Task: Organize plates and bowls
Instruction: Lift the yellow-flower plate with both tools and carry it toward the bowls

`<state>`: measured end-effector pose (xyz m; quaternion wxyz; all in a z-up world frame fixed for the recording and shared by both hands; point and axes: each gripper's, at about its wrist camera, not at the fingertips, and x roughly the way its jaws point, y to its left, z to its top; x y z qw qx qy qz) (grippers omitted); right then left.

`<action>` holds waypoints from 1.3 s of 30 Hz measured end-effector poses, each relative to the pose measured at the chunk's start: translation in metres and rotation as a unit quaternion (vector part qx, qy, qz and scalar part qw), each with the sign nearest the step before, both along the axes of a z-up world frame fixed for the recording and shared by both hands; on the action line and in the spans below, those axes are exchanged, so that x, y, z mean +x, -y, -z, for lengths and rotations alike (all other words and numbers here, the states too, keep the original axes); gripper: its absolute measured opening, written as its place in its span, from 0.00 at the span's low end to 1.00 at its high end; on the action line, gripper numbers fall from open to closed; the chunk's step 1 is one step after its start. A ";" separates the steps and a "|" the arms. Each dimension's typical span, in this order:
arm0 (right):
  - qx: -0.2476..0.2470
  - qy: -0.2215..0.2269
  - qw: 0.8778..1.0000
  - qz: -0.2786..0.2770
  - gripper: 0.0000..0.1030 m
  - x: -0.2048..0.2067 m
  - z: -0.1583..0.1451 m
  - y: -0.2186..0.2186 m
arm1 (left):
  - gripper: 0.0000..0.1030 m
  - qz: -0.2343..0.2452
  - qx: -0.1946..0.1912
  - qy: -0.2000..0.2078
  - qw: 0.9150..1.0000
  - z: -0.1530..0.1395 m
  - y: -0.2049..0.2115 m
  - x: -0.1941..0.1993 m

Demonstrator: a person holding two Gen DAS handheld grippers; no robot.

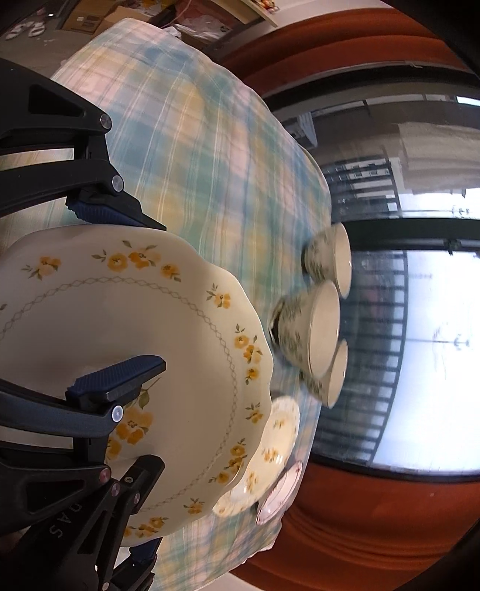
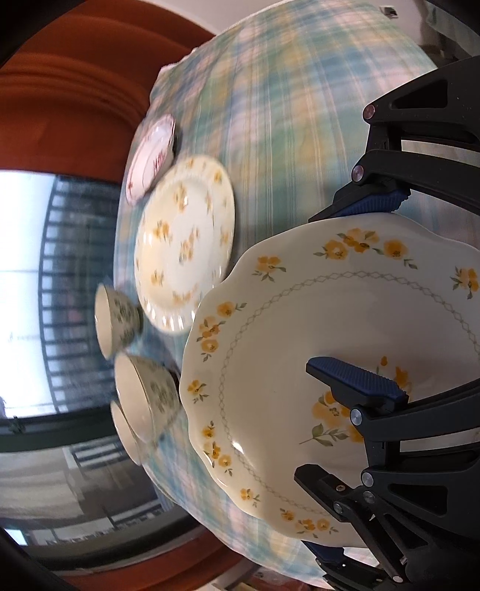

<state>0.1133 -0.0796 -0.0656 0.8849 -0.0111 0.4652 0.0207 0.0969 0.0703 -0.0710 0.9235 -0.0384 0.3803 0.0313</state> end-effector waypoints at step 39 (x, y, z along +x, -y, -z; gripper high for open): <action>-0.041 -0.026 0.998 -0.041 0.71 0.046 0.031 -0.073 | 0.71 -0.047 0.015 -0.068 0.996 0.025 -0.048 0.039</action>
